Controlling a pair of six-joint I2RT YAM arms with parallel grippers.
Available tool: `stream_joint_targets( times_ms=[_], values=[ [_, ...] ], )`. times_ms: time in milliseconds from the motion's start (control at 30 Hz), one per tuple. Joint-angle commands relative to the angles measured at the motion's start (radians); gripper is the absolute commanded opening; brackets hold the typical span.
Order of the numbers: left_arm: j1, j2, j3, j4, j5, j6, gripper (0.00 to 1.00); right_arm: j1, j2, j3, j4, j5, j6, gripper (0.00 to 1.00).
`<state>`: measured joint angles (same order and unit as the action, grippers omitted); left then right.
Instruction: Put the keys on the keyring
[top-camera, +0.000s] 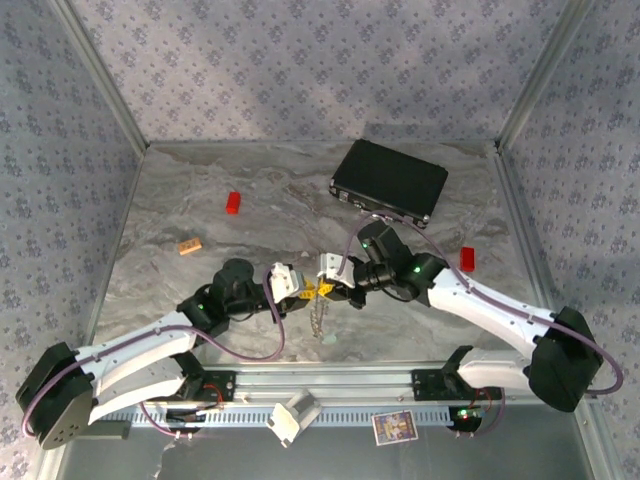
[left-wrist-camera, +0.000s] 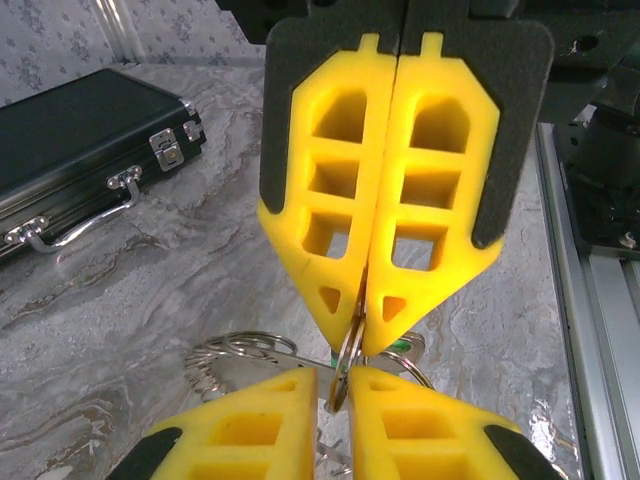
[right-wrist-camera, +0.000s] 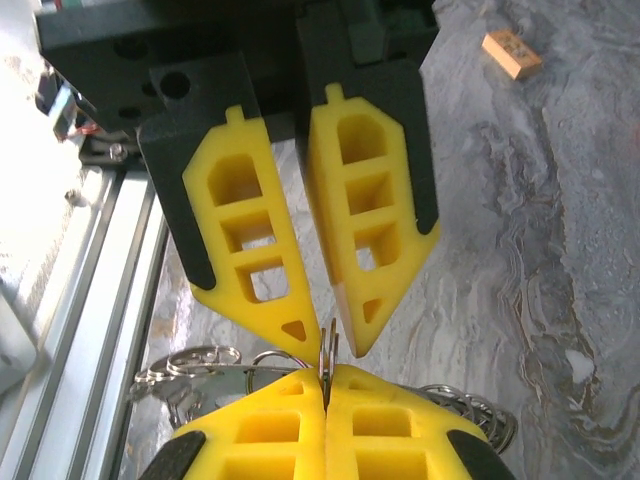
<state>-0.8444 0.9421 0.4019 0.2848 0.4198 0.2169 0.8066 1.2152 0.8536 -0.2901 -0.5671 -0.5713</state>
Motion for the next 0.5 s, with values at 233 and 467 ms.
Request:
stream_joint_targets(
  times_ms=[233,467],
  values=[
    [-0.002,0.005,0.057,-0.053,0.073,0.054,0.15,0.038,0.045,0.114,-0.153,0.072,-0.097,0.00],
    [-0.002,0.021,0.066,-0.052,0.089,0.064,0.09,0.042,0.046,0.109,-0.109,0.032,-0.079,0.00]
  ],
)
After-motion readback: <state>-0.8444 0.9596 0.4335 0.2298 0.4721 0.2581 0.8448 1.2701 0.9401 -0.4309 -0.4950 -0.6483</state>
